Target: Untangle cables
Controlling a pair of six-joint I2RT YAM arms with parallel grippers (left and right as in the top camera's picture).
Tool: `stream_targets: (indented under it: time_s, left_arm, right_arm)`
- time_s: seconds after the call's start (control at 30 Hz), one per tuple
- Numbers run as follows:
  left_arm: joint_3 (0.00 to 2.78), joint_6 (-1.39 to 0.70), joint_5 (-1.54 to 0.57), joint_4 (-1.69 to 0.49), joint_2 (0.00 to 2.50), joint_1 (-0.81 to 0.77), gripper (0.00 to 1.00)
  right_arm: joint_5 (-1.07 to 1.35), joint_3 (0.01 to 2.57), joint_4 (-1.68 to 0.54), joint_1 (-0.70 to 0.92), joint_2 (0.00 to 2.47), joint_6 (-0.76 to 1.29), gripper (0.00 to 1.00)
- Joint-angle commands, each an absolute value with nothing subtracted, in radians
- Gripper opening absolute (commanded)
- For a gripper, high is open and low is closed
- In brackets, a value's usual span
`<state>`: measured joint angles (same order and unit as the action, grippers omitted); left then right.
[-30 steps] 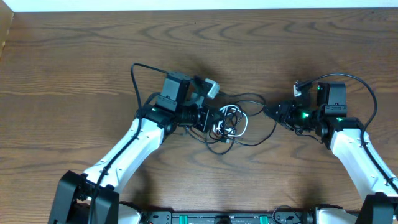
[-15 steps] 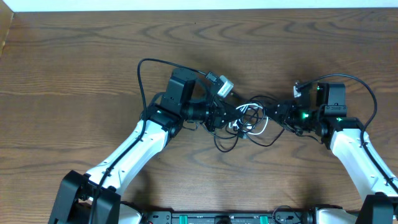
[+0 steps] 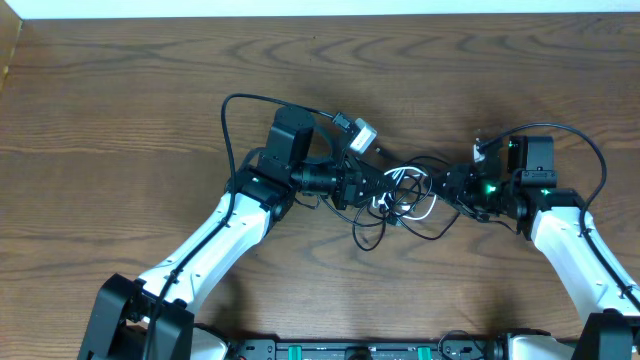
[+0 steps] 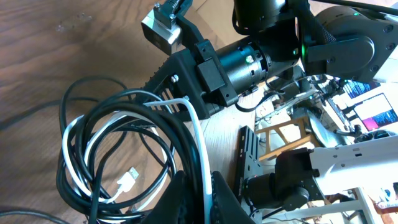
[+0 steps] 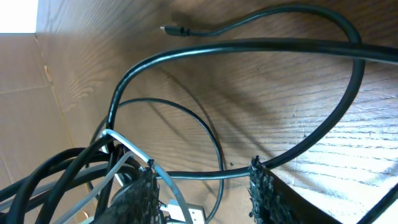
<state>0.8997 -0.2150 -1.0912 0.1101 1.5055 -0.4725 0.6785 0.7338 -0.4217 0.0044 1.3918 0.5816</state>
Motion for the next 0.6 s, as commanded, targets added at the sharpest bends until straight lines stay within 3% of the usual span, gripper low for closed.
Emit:
stream_targets:
  time_s: [0.0, 0.27, 0.37, 0.57]
  left_arm:
    - [0.898, -0.227, -1.113, 0.118, 1.509, -0.473, 0.08]
    - [0.898, -0.273, -1.114, 0.15, 1.509, -0.473, 0.08]
    - [0.898, -0.275, -1.113, 0.175, 1.509, -0.473, 0.08]
    - [0.898, -0.267, -1.06, 0.174, 1.509, -0.473, 0.08]
  right_arm:
    - [0.671, 0.742, -0.421, 0.01, 1.378, 0.582, 0.46]
    - [0.653, 0.742, -0.423, 0.01, 1.378, 0.582, 0.48]
    - [0.653, 0.742, -0.424, 0.01, 1.378, 0.583, 0.36]
    - [0.653, 0.742, -0.431, 0.01, 1.378, 0.582, 0.45]
